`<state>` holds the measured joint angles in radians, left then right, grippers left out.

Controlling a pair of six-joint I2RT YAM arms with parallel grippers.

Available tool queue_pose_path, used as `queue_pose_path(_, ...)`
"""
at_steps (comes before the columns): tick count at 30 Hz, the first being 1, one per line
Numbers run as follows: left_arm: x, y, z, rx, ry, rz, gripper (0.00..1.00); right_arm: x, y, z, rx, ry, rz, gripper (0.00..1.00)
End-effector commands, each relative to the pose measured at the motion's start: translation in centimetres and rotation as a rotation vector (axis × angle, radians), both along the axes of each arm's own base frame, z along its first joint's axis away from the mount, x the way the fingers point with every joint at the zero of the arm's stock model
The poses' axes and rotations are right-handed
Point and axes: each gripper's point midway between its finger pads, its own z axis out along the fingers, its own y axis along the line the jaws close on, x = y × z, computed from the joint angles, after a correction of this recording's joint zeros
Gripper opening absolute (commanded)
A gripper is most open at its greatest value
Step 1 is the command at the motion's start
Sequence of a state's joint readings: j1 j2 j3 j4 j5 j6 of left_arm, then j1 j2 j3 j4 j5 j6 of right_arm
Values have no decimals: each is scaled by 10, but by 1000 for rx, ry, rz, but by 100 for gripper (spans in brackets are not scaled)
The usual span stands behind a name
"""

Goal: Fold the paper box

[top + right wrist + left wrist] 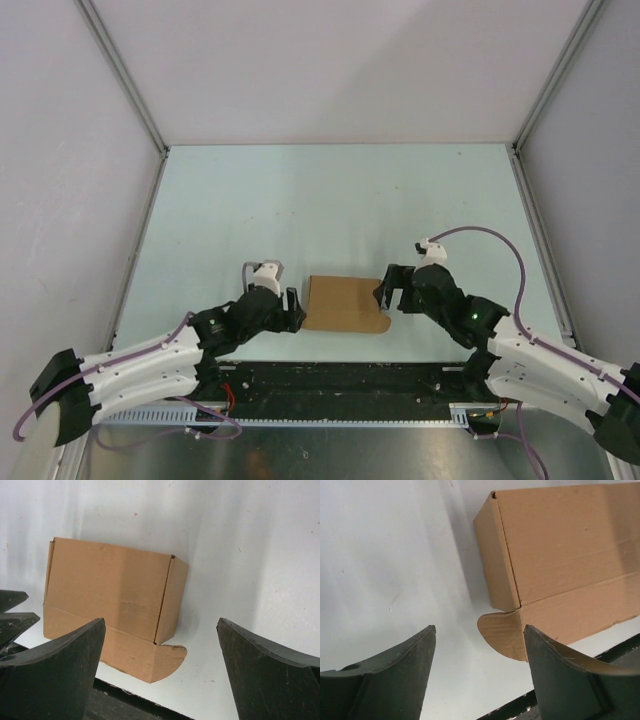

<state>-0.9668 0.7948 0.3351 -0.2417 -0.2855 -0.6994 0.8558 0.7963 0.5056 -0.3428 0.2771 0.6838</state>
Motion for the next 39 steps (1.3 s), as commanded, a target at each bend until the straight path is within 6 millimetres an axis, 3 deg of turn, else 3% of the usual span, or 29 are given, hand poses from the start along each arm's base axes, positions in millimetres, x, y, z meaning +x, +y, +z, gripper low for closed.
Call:
queue_pose_path(1, 6, -14, 19, -69, -19, 23, 76, 1, -1, -7, 21, 51, -90, 100)
queue_pose_path(7, 0, -15, 29, -120, -68, 5, 75, -11, 3, -16, 1, 81, -69, 99)
queue_pose_path(12, -6, -22, 39, -178, -88, -29, 75, -20, 12, -23, 27, 108, -46, 93)
queue_pose_path(19, -12, -30, 25, -125, -51, -62, 75, -29, 21, -31, 34, 135, -22, 87)
queue_pose_path(27, -15, -42, 22, -96, -33, -86, 75, -34, 26, -35, 37, 153, -13, 78)
queue_pose_path(39, -9, -48, 30, -96, -58, -79, 76, -40, 33, -44, 29, 187, 14, 72)
